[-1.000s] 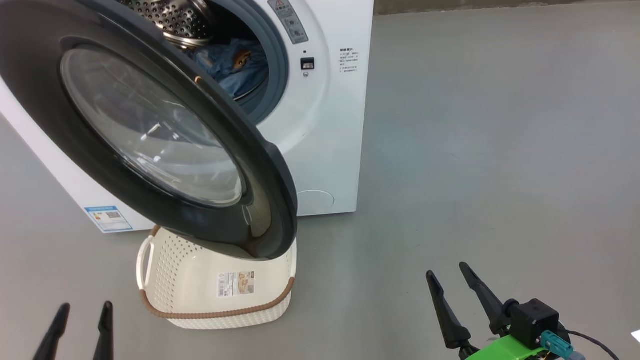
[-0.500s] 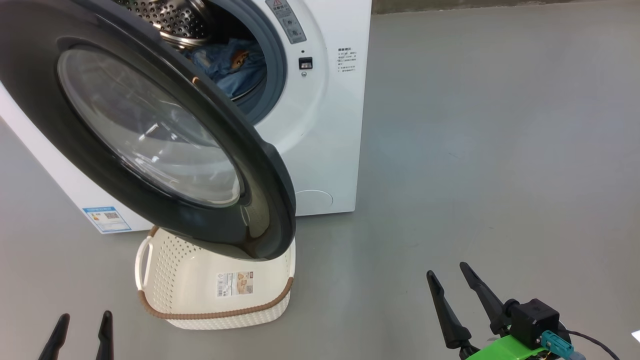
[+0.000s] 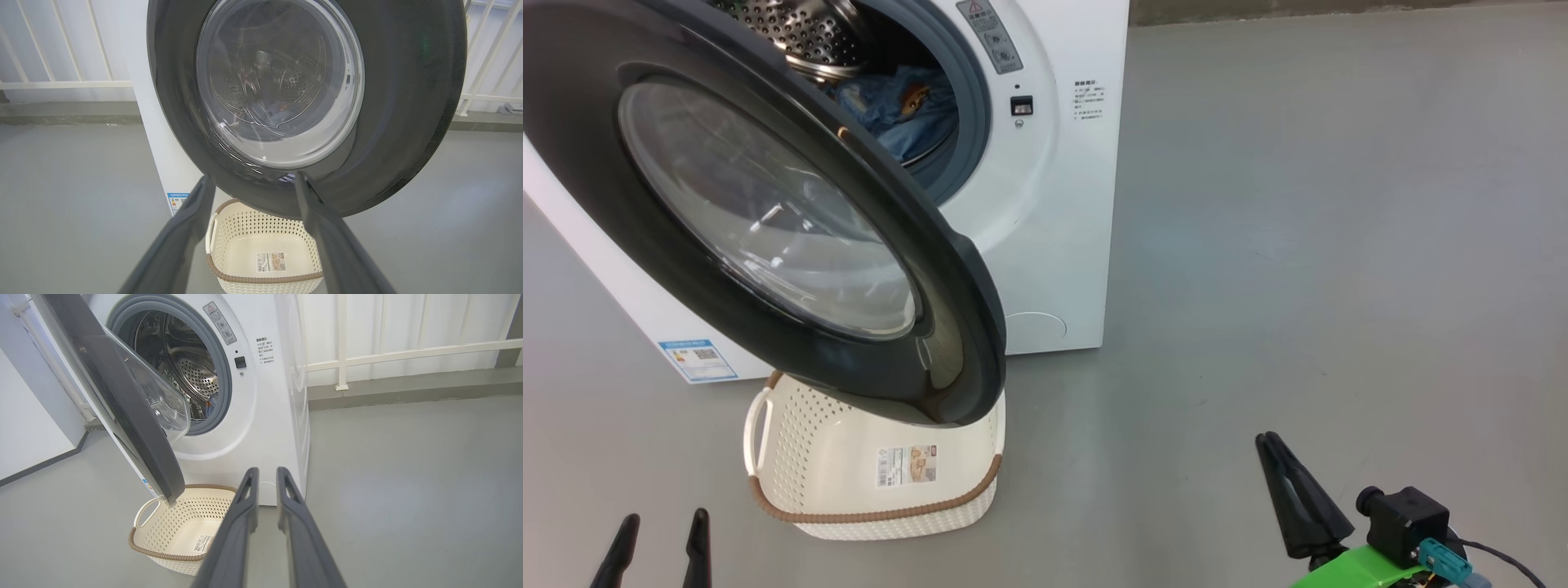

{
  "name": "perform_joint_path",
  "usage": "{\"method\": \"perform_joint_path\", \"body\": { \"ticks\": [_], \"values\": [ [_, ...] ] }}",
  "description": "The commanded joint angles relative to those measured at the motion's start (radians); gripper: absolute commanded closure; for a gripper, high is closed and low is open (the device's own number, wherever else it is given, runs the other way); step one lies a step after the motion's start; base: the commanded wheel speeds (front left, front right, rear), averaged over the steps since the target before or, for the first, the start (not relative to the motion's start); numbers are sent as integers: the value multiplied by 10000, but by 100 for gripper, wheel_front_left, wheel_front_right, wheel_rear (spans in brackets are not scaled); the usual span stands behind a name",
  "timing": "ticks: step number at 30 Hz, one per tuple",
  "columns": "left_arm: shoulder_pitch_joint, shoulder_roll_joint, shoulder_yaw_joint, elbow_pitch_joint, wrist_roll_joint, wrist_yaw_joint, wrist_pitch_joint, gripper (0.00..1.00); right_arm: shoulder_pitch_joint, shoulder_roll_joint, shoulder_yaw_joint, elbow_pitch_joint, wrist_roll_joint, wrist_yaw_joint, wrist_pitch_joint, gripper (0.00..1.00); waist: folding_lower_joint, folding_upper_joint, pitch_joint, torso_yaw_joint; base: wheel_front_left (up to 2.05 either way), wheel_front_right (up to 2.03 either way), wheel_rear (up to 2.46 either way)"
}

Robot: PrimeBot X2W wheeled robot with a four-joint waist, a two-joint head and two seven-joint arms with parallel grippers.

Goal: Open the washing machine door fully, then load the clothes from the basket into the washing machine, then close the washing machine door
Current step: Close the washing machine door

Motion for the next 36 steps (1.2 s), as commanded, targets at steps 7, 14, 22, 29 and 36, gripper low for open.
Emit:
{"method": "perform_joint_path", "body": {
  "ticks": [7, 14, 22, 29, 36],
  "values": [
    [-209, 100, 380, -218, 52, -31, -122, 0, -158, 17, -5, -978, 336, 62, -48, 100, -1, 0, 21, -1, 0, 0, 0],
    [-276, 80, 415, -214, -5, -31, -122, 0, -458, 17, 530, -3487, 425, 62, -48, 100, -1, 0, 93, 21, 0, 0, 0],
    [-402, 10, 306, -160, -73, -31, -122, 0, -912, 17, 2159, -4915, -6, 62, -48, 100, -1, 0, 101, 205, 0, 0, 0],
    [-586, -78, 56, -36, -107, -31, -122, 0, -1334, 17, 3463, -4634, -432, 62, -48, 100, -1, 0, 79, 754, 0, 0, 0],
    [-779, -99, -265, 41, -177, -31, -122, 0, -1794, 17, 4619, -2845, -338, 62, -48, 100, -1, 0, 228, 1722, 0, 0, 0]
  ]
}}
